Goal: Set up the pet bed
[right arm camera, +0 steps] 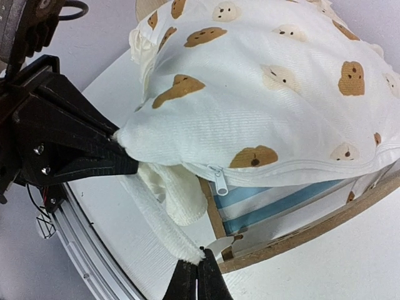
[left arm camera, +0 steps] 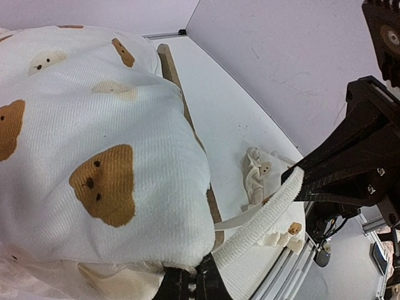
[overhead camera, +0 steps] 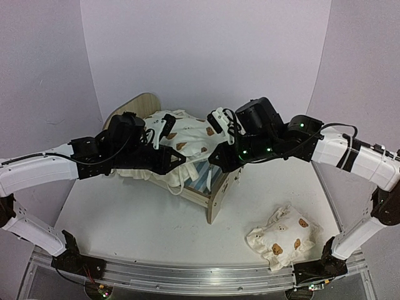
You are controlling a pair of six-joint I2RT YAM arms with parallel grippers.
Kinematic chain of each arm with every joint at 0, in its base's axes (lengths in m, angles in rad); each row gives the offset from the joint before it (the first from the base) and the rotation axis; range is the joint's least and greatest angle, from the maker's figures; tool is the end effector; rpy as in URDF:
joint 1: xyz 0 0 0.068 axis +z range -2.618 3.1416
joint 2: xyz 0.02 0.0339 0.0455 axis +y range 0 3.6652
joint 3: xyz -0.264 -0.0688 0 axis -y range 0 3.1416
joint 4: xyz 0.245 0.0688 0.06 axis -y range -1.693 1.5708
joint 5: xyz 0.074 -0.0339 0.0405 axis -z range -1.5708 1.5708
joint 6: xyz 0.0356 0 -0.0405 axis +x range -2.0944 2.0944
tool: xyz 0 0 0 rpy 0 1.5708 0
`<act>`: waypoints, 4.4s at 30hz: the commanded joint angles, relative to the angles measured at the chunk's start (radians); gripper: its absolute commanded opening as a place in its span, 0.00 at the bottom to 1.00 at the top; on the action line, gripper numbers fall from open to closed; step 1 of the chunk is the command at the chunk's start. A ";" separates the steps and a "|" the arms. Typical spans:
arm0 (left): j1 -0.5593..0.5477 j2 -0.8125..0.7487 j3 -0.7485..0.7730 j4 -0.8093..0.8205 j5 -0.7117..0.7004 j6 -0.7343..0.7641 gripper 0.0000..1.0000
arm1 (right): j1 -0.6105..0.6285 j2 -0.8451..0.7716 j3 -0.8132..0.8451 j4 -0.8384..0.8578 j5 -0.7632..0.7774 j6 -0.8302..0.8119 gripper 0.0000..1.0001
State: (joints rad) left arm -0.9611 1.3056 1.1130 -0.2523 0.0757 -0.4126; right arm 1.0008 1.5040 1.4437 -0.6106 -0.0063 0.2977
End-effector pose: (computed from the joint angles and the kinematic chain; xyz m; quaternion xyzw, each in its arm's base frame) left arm 0.1705 -0.2488 0.3331 0.2483 0.8080 -0.3629 0.3921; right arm 0.1813 0.2833 0.3539 -0.3114 0.8449 0.2652 0.3447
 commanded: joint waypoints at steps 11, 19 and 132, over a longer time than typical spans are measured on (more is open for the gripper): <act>0.007 -0.015 0.034 0.064 0.008 0.006 0.00 | 0.003 0.011 0.067 -0.104 0.100 -0.033 0.00; 0.007 -0.003 0.031 0.069 0.048 0.011 0.00 | 0.003 0.062 -0.003 -0.064 0.148 -0.023 0.00; -0.295 0.986 -0.416 2.015 -0.462 0.613 0.32 | -0.001 0.174 0.241 -0.009 0.171 1.132 0.00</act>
State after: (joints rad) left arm -1.2541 2.2353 0.6292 1.5528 -0.2600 0.1322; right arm 1.0039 1.7767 1.5391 -0.9436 0.1879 1.3388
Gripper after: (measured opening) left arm 0.313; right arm 0.172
